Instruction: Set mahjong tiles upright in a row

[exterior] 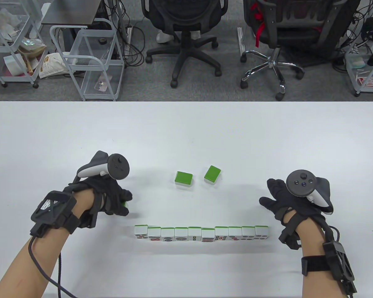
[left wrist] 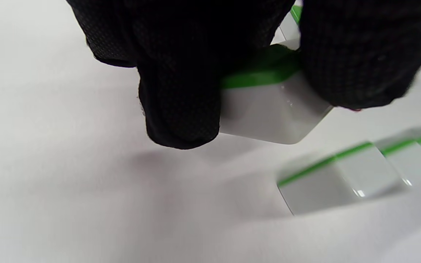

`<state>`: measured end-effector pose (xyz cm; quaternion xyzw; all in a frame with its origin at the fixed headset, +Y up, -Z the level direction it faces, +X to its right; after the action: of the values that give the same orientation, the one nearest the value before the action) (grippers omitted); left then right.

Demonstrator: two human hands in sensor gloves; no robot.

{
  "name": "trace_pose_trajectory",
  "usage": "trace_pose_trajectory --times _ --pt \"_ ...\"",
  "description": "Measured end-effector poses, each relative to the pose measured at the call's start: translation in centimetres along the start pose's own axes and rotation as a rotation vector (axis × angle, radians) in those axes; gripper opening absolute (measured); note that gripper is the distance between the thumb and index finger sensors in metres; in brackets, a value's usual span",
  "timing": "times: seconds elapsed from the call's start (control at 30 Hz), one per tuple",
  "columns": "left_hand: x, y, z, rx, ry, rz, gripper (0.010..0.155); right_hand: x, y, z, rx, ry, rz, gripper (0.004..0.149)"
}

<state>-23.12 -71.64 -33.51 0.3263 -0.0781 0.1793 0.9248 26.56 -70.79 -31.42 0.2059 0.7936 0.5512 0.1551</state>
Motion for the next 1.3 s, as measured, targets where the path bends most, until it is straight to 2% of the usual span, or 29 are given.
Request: trace_pose_trajectory --times 0.2,0.4,0.67,0.97,1.07,1.17,1.23,1.3 --pt "1.3 -0.2 3.9 -0.055 -0.004 0.055 0.078 0.1 0.2 -0.1 -0.003 -0.010 0.010 0.081" --pt "1.8 -1.3 5.5 -0.036 -0.044 0.059 0.077 0.1 0.3 -0.2 0.000 -0.019 0.013 0.081" --pt "1.5 -1.5 4.9 0.035 -0.020 0.079 0.069 0.1 0.3 -0.2 0.009 -0.021 0.009 0.081" --pt "0.9 -1.6 4.8 0.039 0.015 0.085 0.069 0.1 0.4 -0.3 0.017 -0.018 0.007 0.081" --pt "0.5 -1.2 4.1 0.090 0.033 0.066 0.070 0.2 0.4 -0.3 0.015 -0.018 0.010 0.081" --pt "0.7 -0.2 1.5 0.248 0.062 0.025 0.071 0.2 0.3 -0.3 0.016 -0.016 0.010 0.081" --pt "1.5 0.6 -0.8 0.376 0.016 -0.051 0.073 0.2 0.3 -0.4 0.018 -0.013 0.009 0.081" --pt "2.9 1.1 -2.6 0.451 -0.027 -0.103 0.075 0.2 0.3 -0.4 0.019 -0.013 0.010 0.081"
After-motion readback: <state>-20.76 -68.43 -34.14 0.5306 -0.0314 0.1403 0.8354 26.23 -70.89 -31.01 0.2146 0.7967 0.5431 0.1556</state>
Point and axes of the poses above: the tracker on the back of each hand, its own x axis roughly to the thumb side, its own y axis roughly from the fingertips to the wrist, z = x × y, the point moved 2 cm from there along -y, roughly from the wrist to the fingertips, and after that the axes turned 4 degrees about y, right-handed, at the moved point
